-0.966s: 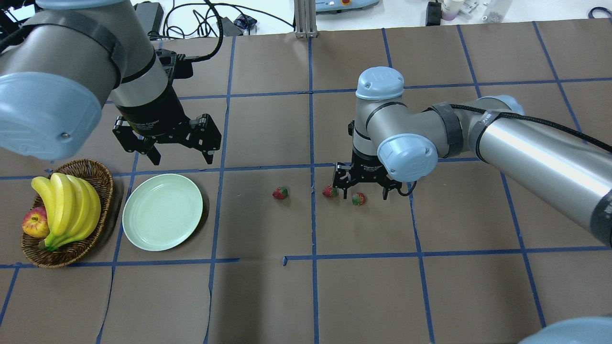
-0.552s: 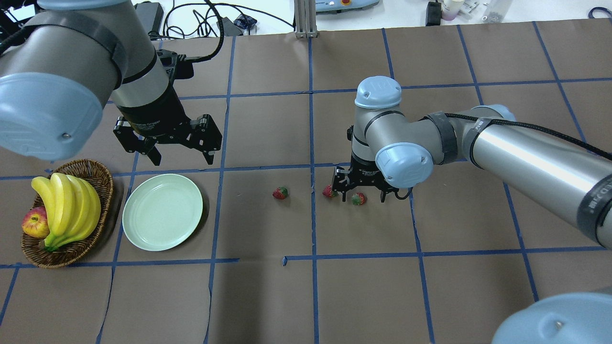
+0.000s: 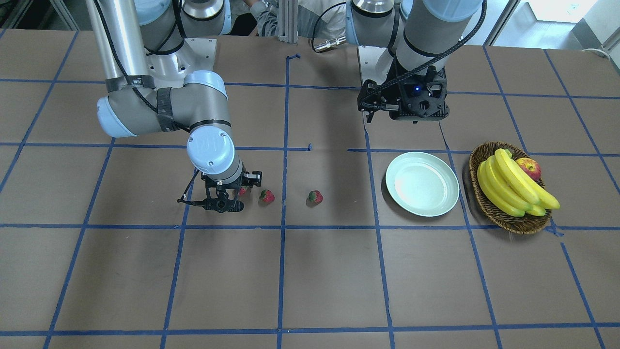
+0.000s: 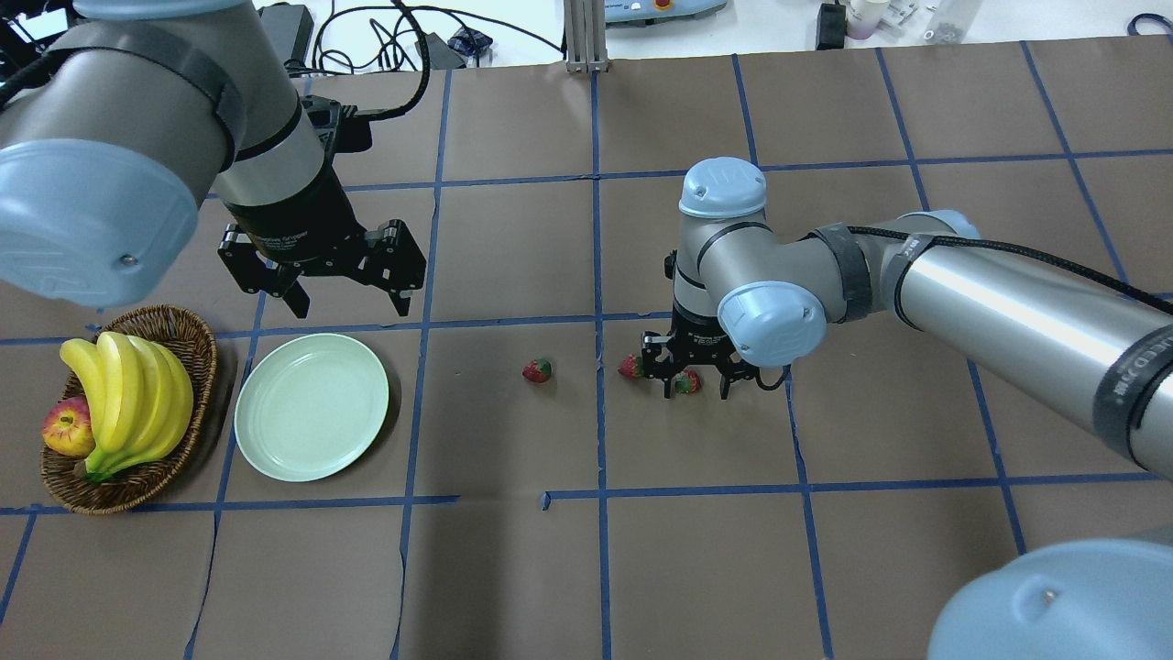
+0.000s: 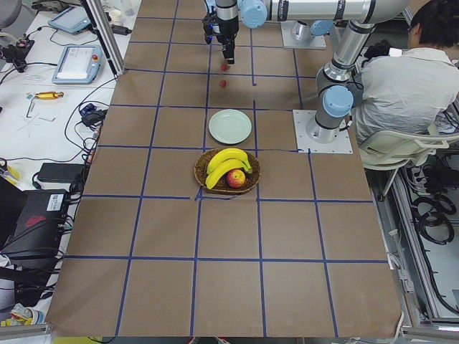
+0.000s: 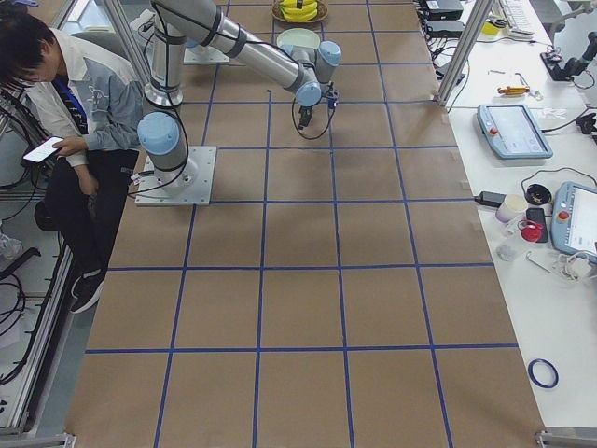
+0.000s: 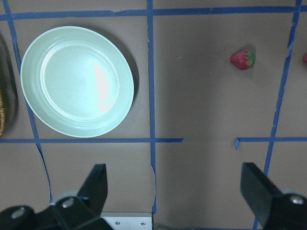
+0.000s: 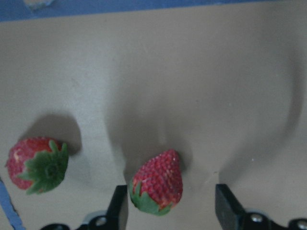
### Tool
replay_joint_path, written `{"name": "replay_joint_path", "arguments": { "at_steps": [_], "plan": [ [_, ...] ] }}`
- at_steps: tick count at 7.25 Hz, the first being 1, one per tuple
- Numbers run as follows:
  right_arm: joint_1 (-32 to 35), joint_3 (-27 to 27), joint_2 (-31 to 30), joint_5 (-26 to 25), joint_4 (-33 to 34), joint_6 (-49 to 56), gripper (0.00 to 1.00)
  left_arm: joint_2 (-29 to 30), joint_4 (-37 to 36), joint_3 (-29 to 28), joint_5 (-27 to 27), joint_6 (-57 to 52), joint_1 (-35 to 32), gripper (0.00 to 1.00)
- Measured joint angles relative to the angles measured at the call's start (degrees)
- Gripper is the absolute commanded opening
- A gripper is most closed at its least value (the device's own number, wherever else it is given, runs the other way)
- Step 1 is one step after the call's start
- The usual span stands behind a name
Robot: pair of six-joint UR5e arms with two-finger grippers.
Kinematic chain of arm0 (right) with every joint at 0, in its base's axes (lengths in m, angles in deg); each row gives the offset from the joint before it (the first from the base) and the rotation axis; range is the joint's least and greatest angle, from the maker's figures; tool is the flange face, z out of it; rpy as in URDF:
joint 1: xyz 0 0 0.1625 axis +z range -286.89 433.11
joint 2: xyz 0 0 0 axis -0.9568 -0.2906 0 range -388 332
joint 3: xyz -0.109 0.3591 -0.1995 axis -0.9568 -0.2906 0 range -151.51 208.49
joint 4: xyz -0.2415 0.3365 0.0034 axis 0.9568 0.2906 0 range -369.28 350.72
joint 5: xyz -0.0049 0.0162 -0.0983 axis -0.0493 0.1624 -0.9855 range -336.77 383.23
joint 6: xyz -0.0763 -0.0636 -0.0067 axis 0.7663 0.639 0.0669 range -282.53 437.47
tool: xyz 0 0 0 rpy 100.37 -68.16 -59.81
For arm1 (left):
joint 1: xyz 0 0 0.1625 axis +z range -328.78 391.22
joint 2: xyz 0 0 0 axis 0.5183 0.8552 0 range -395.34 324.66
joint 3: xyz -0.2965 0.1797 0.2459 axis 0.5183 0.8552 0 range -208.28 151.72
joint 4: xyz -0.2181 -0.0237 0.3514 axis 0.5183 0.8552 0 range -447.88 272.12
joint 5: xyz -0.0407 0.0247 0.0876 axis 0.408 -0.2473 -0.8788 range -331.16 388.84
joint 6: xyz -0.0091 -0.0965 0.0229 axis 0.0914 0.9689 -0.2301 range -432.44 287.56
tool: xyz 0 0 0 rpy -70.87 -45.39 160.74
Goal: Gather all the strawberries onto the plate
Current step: 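Lower the right gripper and grasp another strawberry, then move the held strawberry beside the others and open the right gripper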
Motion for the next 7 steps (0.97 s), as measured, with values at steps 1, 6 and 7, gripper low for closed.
{"name": "replay_joint_path", "arguments": {
  "at_steps": [1, 6, 7],
  "plan": [
    [0.00, 0.16, 0.01, 0.12, -0.07, -0.08, 0.00, 0.00, 0.00, 0.00, 0.00, 0.00, 0.00, 1.00],
    [0.01, -3.84, -1.45, -1.28, -1.22, 0.21, 0.00, -0.01, -0.05, -0.05, -0.08, -0.08, 0.00, 1.00],
    [0.30, -6.49, -2.09, -1.33, -2.89, 0.18, 0.00, -0.02, -0.22, -0.07, -0.16, -0.23, 0.00, 1.00]
  ]
}}
